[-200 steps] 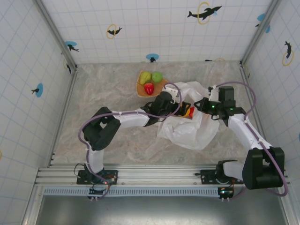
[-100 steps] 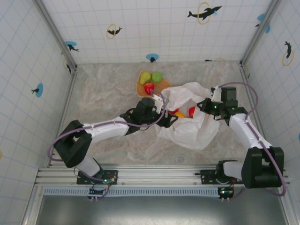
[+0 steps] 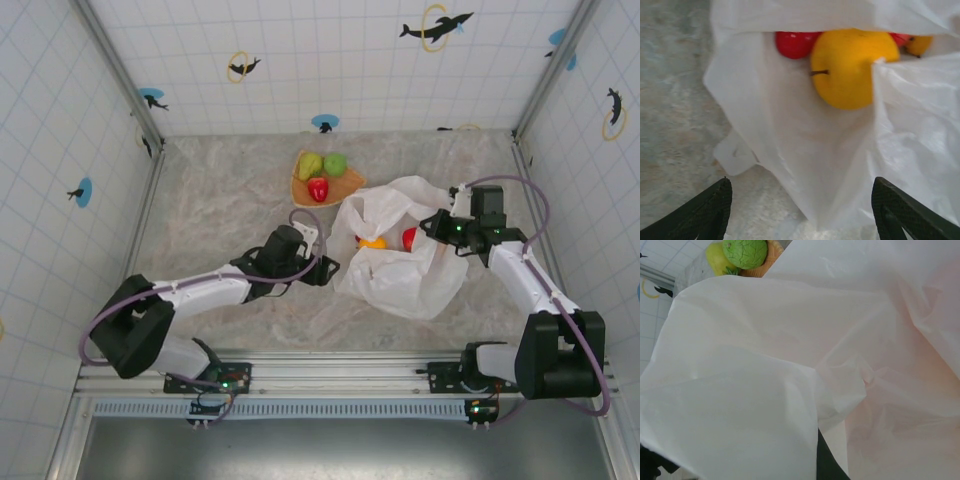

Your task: Place the fruits into the plastic bag

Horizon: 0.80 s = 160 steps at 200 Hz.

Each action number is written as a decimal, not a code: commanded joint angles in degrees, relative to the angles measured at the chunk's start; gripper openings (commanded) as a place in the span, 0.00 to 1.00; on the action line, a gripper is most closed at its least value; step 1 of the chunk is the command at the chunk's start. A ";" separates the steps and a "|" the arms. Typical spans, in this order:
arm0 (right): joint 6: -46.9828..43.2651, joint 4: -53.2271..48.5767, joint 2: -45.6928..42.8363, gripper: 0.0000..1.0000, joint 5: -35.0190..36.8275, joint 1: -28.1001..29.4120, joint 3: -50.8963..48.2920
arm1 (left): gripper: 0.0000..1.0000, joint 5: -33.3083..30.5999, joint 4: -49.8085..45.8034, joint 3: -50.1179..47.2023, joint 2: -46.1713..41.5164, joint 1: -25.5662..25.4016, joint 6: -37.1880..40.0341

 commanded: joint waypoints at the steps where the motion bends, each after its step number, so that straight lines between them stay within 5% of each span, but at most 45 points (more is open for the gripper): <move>1: -0.06 1.34 0.22 0.03 -0.37 -0.19 -0.60 | 0.71 -1.19 -1.40 3.97 3.76 0.48 -2.57; 74: -0.08 1.96 -0.05 0.03 -0.71 -0.17 -1.61 | 0.68 -4.47 -3.24 15.61 10.23 8.25 -1.42; 160: -0.27 1.73 -0.14 0.03 -0.89 -0.19 -1.67 | 0.69 -11.65 -11.62 39.20 28.10 13.50 8.39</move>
